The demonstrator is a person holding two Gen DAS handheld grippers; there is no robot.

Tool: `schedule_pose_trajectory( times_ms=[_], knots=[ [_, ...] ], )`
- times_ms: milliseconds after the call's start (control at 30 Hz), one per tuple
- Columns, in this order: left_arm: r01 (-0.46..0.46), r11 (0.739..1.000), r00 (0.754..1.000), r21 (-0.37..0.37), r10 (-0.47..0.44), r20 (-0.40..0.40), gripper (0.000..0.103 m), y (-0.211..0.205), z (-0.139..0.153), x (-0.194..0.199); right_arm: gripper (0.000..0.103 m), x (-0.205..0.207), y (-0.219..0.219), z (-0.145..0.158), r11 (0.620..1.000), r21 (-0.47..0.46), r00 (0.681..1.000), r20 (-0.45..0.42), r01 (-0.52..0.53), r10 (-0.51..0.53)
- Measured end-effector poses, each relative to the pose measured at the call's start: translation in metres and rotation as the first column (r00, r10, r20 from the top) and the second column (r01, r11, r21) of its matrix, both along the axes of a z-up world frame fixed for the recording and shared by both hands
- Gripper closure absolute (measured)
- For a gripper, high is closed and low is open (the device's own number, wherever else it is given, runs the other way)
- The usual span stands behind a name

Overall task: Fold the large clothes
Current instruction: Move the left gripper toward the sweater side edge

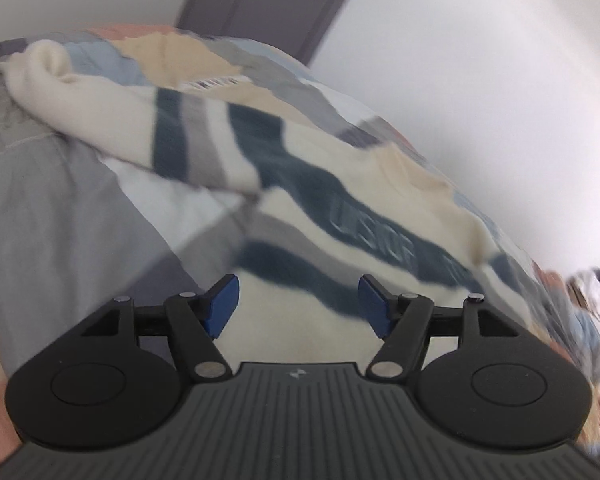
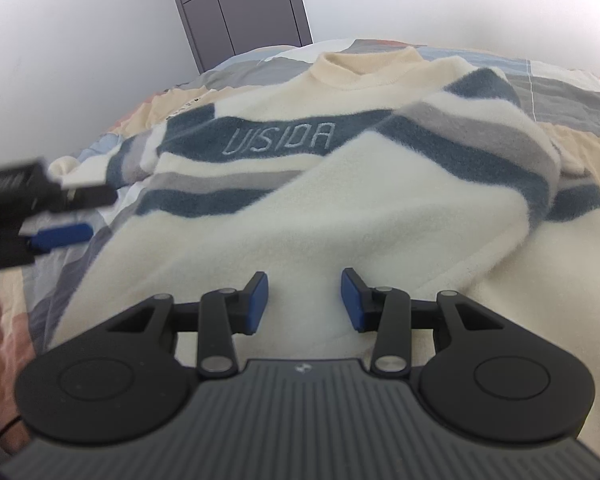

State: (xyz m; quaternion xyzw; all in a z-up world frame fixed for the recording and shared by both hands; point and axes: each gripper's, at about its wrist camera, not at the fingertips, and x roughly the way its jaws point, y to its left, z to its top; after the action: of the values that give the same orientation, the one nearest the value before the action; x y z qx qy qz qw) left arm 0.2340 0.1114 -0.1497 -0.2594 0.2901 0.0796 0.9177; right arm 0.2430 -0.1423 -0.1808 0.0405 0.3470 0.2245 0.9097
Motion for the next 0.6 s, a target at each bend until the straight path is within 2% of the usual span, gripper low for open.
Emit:
schedule_pose_trajectory(
  times_ms=[167,267,367,533,600],
  knots=[
    [-0.136,0.991,0.991,-0.018,0.136,-0.004,0.032,0.043,0.0,0.028,0.061,-0.001,-0.003,-0.001,1.0,0.015,1.0,-0.003,0.007,-0.007],
    [-0.23,0.973,0.973,-0.033,0.229,-0.024,0.032,0.077,-0.004,0.037,0.061,-0.001,-0.002,-0.001,1.0,0.019,1.0,-0.004,0.011,-0.011],
    [-0.348,0.928,0.938,-0.136,0.344,-0.049,0.032,0.12,-0.016,0.037,0.061,0.0,-0.002,-0.002,1.0,0.015,1.0,-0.004,0.011,-0.011],
    [-0.491,0.822,0.867,-0.289,0.493,-0.072,0.032,0.184,-0.041,0.034,0.061,0.0,-0.003,-0.003,1.0,0.022,1.0,-0.008,0.015,-0.015],
    [-0.508,0.809,0.853,-0.297,0.52,-0.043,0.032,0.202,-0.047,0.036,0.061,0.0,-0.003,-0.003,1.0,0.024,1.0,-0.008,0.015,-0.015]
  ],
)
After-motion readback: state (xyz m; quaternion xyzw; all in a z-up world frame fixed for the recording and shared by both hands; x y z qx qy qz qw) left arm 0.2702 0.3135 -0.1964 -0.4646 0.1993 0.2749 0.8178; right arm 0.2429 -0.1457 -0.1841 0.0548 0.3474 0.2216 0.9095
